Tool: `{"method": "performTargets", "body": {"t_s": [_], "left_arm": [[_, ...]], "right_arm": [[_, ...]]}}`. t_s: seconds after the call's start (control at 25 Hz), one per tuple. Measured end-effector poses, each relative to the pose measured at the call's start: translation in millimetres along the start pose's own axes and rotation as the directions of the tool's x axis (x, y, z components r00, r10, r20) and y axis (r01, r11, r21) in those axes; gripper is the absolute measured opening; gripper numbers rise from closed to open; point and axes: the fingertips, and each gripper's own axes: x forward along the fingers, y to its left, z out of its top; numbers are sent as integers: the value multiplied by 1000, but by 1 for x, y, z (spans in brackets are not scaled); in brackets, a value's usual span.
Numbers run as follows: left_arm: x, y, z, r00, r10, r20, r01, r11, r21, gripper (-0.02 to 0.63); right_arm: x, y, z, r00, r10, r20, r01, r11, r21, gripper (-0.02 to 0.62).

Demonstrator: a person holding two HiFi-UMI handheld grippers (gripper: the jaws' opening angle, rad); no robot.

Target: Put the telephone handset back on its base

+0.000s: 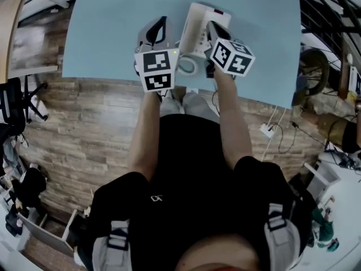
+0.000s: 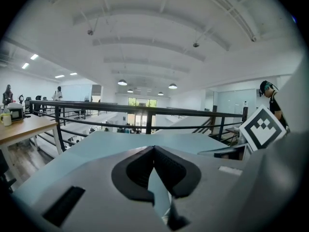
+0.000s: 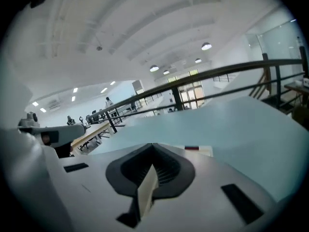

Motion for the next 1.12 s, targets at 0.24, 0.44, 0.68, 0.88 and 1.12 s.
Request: {"method": "performTargets", "body": {"t_s": [0.24, 0.44, 0.68, 0.88, 1.12], "left_arm": [[7, -15, 57, 994, -22, 110, 17, 999, 47, 0], [13, -34, 113, 974, -49, 221, 29, 995, 95, 0], [21, -55, 136, 957, -51, 284, 22, 994, 104, 0], [31, -56, 126, 965, -52, 258, 26, 994, 106, 0], [40, -54, 121, 969, -41, 245, 19, 995, 93, 0]], "right_arm": [[-35, 29, 103, 958, 123, 261, -64, 973, -222, -5], [-72, 47, 173, 900, 181, 396, -22, 927, -373, -5], [-88, 24, 194, 897, 147, 418, 28, 922, -385, -5], [-78, 9, 187, 909, 121, 399, 39, 928, -371, -5], [-66, 3, 182, 920, 120, 374, 38, 921, -388, -5]]}}
